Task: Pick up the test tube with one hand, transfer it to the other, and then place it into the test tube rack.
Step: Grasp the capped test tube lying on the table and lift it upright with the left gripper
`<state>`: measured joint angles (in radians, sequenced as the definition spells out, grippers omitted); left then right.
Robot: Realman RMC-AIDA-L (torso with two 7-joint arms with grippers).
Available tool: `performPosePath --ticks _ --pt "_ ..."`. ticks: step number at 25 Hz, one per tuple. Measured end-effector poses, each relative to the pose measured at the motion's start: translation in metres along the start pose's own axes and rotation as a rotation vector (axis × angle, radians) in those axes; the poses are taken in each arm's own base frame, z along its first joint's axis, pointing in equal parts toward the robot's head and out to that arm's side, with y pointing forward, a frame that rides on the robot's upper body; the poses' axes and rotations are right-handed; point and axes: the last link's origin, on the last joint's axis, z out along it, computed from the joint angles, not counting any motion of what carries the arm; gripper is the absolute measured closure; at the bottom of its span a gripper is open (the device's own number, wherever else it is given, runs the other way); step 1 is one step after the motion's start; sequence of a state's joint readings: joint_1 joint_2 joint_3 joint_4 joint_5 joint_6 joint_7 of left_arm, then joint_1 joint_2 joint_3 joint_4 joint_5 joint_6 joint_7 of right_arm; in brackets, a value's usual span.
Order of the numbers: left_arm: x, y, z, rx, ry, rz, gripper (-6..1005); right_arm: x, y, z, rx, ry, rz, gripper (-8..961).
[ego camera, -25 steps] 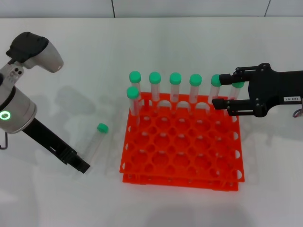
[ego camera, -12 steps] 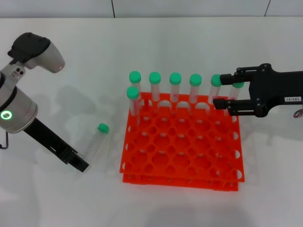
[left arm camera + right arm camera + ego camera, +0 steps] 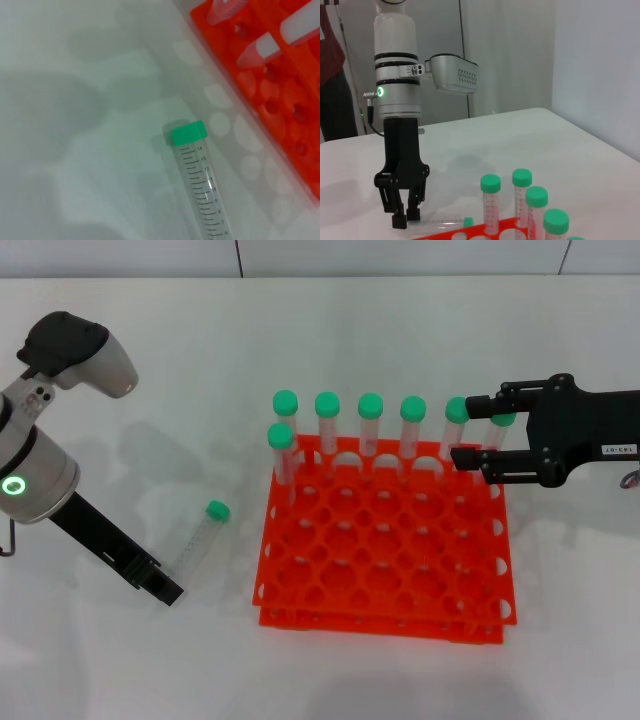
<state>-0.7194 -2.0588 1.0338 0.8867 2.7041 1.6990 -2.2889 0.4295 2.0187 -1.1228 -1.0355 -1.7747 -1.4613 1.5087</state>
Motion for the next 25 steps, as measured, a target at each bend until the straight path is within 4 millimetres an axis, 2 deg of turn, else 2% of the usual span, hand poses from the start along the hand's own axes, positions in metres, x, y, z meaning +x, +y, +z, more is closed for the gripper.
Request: performPosePath --ticks 5,21,25 --pt "0.0003 -0.0003 0.0001 0.002 0.002 0.000 683 -0.0001 -0.0001 0.0000 0.001 0.000 -0.001 320" --pt "0.0019 -0.0028 0.0045 0.000 -0.004 -0.012 809 -0.0002 -0.0011 -0.0007 0.007 -0.005 -0.004 320" --pt "0.0018 -0.0029 0.0045 0.000 -0.004 -0.011 809 -0.0001 -0.0021 -0.0008 0.014 -0.004 -0.005 320"
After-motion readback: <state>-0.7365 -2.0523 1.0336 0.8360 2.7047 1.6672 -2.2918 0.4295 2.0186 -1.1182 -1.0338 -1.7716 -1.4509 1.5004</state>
